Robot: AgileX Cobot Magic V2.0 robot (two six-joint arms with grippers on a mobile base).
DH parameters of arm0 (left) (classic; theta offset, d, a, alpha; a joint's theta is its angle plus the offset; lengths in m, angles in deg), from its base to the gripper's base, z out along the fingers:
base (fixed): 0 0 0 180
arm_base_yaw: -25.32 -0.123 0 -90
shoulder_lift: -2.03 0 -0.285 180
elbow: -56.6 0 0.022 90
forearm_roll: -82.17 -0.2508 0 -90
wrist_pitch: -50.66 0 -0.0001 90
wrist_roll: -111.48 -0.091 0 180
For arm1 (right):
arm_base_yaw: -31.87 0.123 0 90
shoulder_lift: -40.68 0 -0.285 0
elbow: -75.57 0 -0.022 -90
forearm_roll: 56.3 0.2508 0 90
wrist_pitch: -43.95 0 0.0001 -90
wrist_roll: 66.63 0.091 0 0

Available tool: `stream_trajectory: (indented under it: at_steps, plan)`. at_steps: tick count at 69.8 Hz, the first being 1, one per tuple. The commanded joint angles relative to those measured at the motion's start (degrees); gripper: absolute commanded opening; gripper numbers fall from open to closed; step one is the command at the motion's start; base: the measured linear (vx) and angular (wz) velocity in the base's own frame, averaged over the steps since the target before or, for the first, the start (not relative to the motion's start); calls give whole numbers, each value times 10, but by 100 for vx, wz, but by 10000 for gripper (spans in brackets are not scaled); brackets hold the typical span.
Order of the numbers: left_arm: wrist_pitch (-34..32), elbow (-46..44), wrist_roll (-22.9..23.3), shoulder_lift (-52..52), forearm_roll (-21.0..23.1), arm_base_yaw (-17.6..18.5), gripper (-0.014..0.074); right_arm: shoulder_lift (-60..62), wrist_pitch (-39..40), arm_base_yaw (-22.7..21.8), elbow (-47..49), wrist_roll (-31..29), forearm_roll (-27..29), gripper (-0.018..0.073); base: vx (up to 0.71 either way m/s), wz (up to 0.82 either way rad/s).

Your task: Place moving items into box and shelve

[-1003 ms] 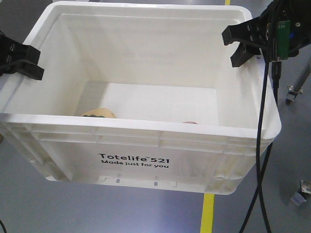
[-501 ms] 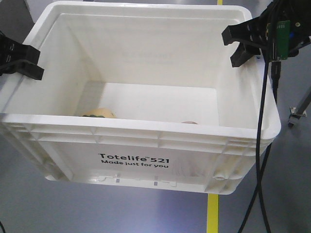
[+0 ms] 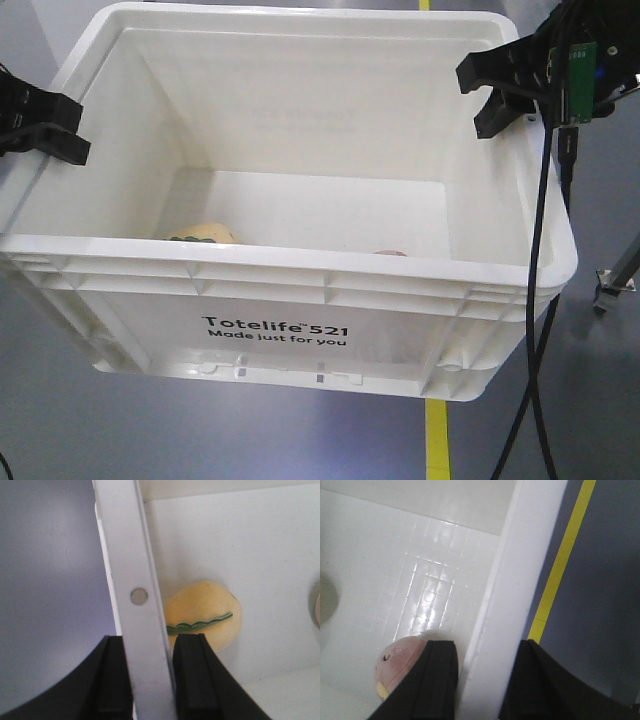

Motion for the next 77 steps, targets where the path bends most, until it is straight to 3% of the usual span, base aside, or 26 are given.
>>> stream_trajectory:
  at_steps: [1,77]
  plan:
    - [-53,-27,-6,23,39,3,-17,30,43,0,27,-22,29,-12,52,-15]
    - [-53,-27,-6,23,39,3,-17,30,43,0,27,-22,29,-12,52,-16]
